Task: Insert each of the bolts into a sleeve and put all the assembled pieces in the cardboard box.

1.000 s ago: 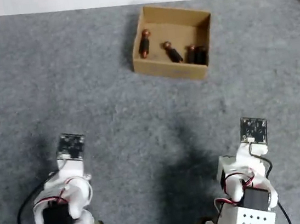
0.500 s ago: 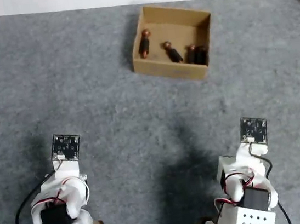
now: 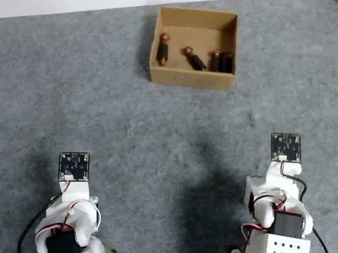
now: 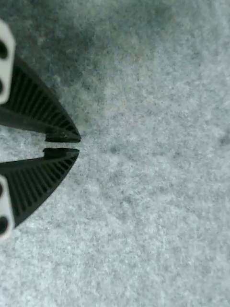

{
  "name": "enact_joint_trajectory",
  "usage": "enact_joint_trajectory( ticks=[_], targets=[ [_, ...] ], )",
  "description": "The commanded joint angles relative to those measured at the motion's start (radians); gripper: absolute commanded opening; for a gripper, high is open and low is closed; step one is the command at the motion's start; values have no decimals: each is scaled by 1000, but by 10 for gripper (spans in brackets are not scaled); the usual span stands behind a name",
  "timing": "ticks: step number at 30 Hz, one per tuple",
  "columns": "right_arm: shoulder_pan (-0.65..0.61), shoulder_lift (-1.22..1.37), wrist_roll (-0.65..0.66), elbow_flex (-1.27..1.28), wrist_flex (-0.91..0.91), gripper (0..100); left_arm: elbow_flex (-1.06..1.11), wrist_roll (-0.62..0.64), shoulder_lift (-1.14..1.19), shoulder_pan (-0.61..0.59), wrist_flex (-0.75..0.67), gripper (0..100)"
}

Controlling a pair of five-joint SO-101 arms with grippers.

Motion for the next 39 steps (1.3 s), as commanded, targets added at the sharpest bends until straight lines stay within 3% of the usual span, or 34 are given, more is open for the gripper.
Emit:
enact_joint_trajectory(
  ticks=[1,7,10,18,26,39],
  targets=[
    [8,-7,-6,139,5,17,19,-2,-10,38,6,10],
    [8,-7,-6,139,5,17,19,0,-10,260,6,7],
    [8,-7,-6,139,5,17,19,0,-10,309,6,7],
    [8,-7,-6,139,5,17,19,0,-10,303,6,7],
    [8,-7,-6,139,5,17,19,-3,-10,105,6,7],
    [8,-7,-6,139,5,17,19,-3,-10,102,6,9]
  ],
)
